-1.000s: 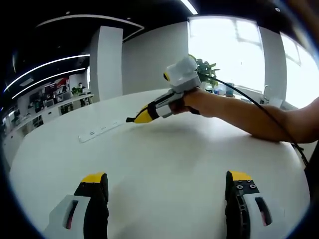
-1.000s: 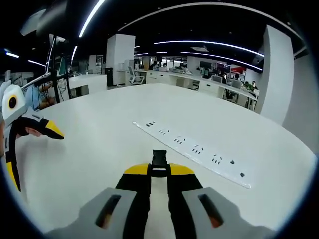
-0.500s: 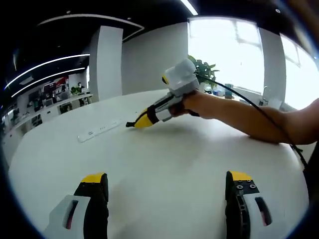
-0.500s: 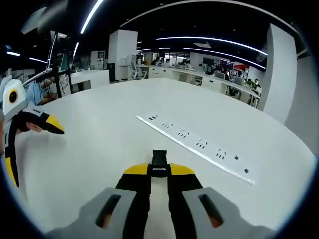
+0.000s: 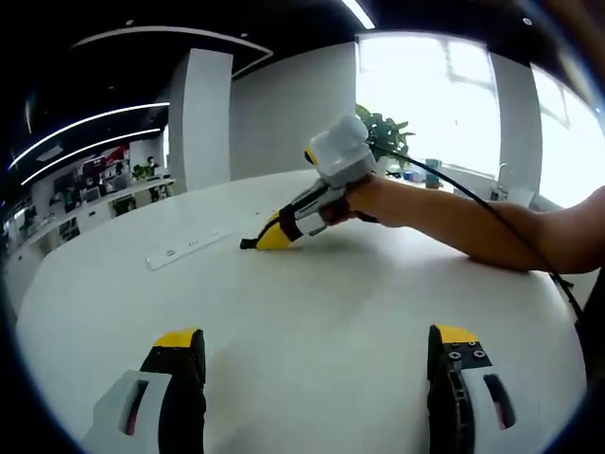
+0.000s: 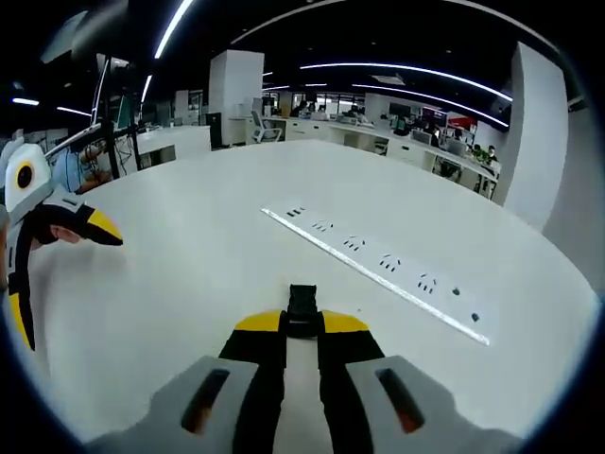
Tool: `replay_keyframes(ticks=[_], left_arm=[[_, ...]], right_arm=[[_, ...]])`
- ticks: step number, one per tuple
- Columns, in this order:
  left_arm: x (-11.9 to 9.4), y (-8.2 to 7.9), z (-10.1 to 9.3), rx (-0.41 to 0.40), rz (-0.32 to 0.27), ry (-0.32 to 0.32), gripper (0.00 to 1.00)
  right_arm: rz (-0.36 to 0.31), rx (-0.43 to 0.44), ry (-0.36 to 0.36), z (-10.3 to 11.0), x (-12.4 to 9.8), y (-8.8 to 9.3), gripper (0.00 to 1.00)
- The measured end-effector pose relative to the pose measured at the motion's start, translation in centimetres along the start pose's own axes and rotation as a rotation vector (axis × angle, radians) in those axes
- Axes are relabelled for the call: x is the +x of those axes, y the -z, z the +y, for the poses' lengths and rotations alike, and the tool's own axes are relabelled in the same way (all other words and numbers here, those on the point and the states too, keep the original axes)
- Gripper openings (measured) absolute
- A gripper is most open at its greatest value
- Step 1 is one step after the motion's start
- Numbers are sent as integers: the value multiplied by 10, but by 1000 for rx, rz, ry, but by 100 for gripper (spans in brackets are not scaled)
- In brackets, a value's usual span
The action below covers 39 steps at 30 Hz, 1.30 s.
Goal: Snap the two parts of the plastic buckle together until the buckle closes and remains connected.
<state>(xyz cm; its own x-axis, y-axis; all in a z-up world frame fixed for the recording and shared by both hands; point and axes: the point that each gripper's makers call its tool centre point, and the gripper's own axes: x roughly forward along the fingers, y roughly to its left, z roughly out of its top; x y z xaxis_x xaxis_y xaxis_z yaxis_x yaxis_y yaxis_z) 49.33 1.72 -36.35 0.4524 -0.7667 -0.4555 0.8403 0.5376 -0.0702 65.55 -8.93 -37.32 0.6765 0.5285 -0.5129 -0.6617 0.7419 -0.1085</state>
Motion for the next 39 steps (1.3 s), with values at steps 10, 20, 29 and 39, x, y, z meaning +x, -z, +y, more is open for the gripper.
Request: replay_keyframes(ticks=[10,20,29,39], left_arm=[[0,0,0,3,4,1,99],[1,1,0,8,9,1,99],[0,0,0,9,8,0,99],[0,1,-1,7,7,3,99]], right_arm=[[3,23,-10,0,0,0,10],[4,62,-22,-1,1,1,10],[4,71,-23,-3,3,0,10],[8,55,-29,0,2,1,10]])
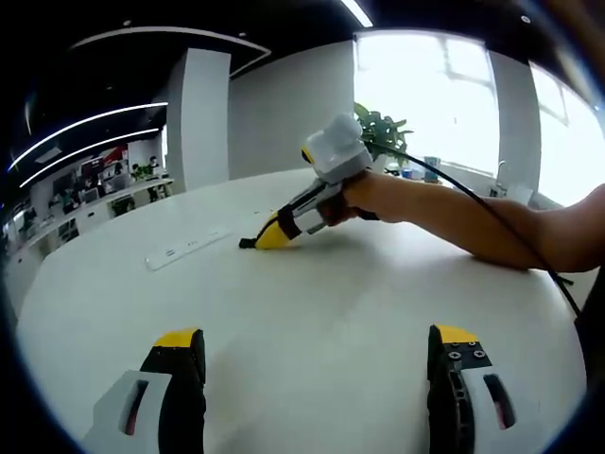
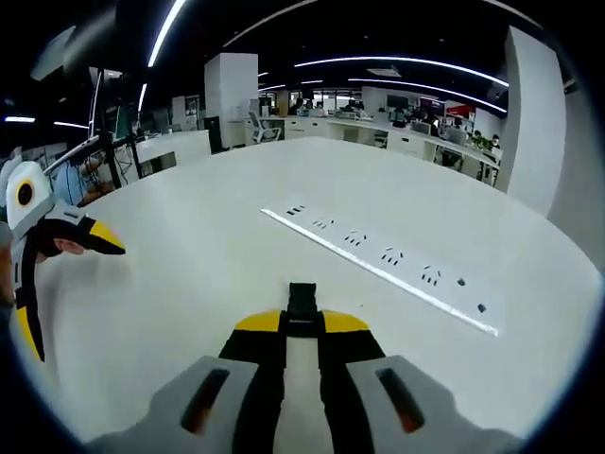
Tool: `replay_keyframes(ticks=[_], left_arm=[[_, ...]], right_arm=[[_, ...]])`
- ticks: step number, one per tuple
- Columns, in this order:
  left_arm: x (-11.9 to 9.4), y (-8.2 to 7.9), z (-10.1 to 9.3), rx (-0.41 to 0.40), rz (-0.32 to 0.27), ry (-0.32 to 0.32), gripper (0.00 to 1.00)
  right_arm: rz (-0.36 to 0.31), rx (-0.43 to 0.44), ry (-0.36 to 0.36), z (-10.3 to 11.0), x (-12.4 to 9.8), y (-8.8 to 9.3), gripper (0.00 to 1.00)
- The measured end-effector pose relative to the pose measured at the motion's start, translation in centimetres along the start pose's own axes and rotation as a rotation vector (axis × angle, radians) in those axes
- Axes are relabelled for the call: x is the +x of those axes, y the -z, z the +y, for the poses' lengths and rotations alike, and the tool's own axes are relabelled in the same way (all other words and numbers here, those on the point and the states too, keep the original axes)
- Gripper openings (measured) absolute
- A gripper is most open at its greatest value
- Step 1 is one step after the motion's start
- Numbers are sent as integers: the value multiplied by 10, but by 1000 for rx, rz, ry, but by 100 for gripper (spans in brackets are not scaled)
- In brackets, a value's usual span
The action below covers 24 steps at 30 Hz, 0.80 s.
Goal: Snap the two parts of the plastic buckle together until the buckle closes and remains connected.
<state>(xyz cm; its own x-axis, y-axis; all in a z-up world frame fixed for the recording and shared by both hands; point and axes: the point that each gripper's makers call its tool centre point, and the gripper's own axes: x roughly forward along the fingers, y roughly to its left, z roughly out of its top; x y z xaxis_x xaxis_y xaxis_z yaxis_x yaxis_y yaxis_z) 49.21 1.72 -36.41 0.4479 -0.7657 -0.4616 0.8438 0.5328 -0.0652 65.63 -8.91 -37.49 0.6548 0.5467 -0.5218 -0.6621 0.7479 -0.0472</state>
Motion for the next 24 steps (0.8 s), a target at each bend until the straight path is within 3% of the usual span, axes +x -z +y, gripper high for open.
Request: replay_keyframes(ticks=[3,7,9,11,15,17,24], left_arm=[[0,0,0,-2,0,0,99],[1,2,1,-3,3,0,99],[1,2,1,-4,4,1,99],[1,2,1,-5,4,2,99],[1,3,2,-7,5,1,99],[2,3,1,-6,7,3,99],[2,2,1,-7,4,3,99]], right_arm=[[-2,-5,-8,1,0,0,11],[-22,6,2,4,4,-4,47],[-25,4,-6,5,3,-4,48],[-30,1,-11,7,3,-4,55],[-64,30,-29,14,5,-9,89],[-85,35,-26,14,4,-13,98],[-81,35,-17,12,1,-9,100]])
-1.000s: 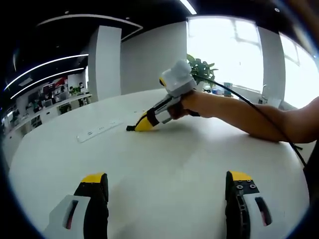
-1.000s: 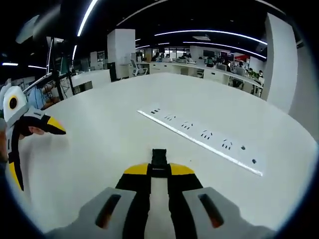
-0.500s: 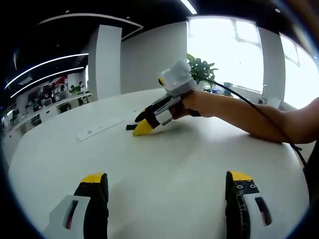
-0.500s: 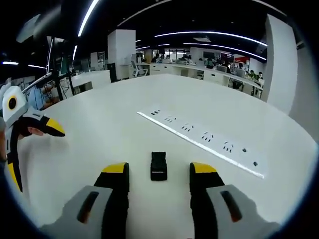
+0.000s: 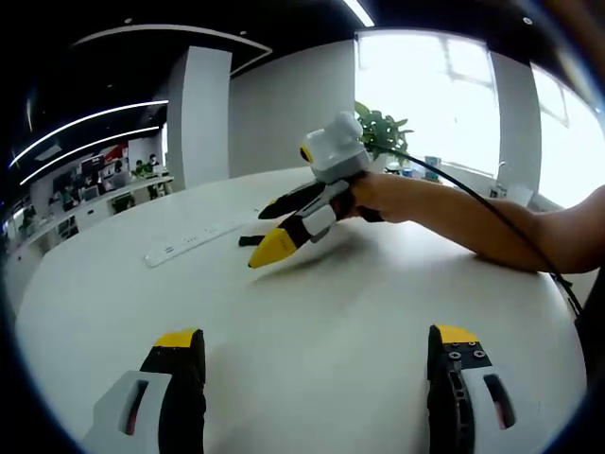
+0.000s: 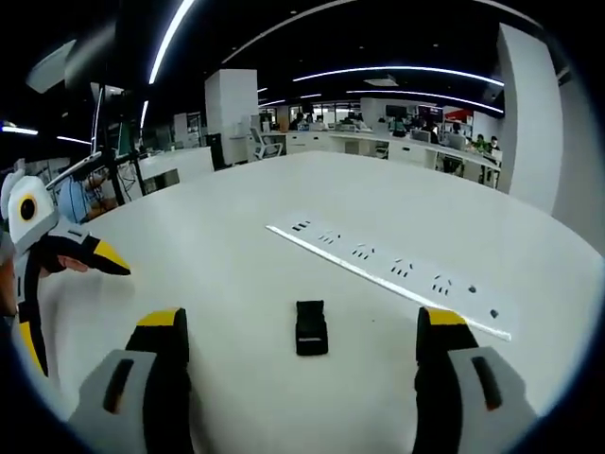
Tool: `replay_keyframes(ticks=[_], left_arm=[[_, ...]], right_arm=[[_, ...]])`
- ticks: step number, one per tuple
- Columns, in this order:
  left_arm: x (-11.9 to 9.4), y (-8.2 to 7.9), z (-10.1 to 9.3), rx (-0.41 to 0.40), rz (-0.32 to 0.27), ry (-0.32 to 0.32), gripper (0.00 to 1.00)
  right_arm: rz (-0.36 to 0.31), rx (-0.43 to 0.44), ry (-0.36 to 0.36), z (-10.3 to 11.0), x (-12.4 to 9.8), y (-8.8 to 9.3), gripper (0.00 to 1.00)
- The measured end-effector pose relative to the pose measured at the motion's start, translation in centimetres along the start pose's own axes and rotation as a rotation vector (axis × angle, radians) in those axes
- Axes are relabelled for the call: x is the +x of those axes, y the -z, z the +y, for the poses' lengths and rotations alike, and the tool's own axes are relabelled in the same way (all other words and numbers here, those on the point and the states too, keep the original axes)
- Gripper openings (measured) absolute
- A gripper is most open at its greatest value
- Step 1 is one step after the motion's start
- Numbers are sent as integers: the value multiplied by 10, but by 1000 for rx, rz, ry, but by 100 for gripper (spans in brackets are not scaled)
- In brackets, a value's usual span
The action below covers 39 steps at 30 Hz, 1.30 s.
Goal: Snap the two parts of the plastic buckle together until the buckle closes and remains connected.
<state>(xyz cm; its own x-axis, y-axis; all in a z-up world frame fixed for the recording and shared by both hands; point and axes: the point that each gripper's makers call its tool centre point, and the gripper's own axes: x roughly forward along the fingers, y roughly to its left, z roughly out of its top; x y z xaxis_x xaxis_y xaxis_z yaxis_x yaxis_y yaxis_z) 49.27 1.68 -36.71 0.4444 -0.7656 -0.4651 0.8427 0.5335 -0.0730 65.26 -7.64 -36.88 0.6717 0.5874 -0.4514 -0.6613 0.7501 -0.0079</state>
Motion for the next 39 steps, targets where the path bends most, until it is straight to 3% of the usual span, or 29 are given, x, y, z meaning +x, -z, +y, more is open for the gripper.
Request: replay_keyframes(ticks=[14,22,39], left_arm=[[1,0,1,2,2,0,99],[1,0,0,-10,-4,6,99],[1,-1,-1,-17,-9,12,99]], right_arm=[[-3,-11,31,-7,-4,-3,100],[-35,-18,103,-21,-13,-10,100],[-68,-40,129,-12,-28,-18,100]])
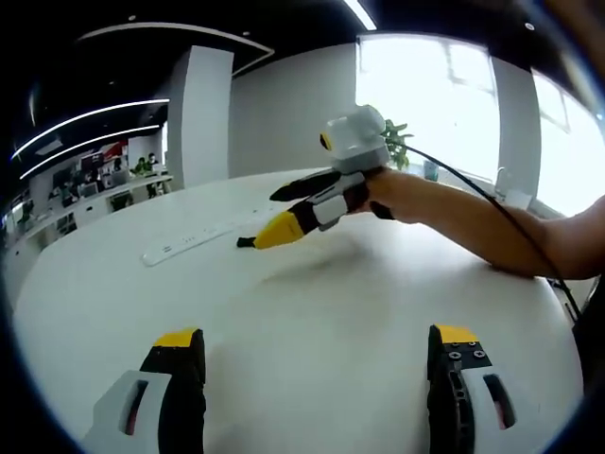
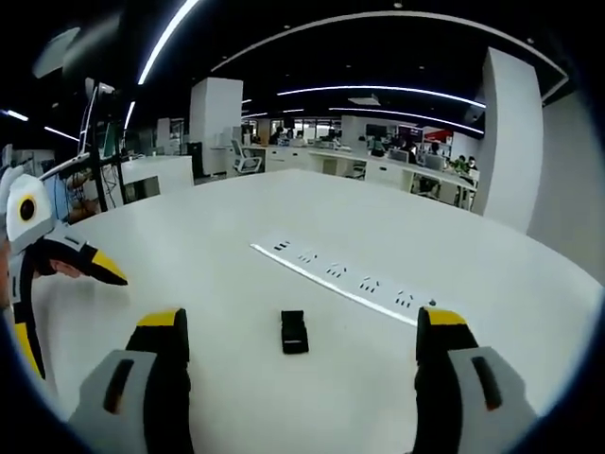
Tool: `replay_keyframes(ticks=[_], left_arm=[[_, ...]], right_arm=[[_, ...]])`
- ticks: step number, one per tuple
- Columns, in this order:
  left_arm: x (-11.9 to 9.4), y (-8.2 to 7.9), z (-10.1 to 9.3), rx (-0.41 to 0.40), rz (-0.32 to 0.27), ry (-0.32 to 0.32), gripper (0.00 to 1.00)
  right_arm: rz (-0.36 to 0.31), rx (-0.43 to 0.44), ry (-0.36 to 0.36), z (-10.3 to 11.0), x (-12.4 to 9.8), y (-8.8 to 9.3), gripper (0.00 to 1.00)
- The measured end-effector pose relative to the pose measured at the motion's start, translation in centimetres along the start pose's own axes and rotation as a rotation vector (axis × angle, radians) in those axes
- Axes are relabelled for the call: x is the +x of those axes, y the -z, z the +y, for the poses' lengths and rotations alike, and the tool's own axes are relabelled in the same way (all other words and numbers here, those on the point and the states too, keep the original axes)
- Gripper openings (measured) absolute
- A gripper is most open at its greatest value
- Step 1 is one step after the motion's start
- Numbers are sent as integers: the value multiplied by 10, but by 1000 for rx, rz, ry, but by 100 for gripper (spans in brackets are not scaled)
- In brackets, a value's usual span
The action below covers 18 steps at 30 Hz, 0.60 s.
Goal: Snap the two parts of the plastic buckle together until the buckle closes and remains connected.
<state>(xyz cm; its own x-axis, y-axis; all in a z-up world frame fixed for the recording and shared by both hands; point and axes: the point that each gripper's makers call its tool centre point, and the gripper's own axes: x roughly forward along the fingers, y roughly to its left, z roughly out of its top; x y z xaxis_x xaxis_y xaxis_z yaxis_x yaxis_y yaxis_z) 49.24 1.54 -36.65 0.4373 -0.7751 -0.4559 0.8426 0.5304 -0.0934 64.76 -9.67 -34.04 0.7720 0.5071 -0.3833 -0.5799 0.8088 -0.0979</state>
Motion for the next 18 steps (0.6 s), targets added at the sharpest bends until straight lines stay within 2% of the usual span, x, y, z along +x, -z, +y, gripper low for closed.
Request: replay_keyframes(ticks=[18], left_arm=[[-1,-1,-1,2,-4,-2,100]], right_arm=[[-7,4,25,2,-17,4,100]])
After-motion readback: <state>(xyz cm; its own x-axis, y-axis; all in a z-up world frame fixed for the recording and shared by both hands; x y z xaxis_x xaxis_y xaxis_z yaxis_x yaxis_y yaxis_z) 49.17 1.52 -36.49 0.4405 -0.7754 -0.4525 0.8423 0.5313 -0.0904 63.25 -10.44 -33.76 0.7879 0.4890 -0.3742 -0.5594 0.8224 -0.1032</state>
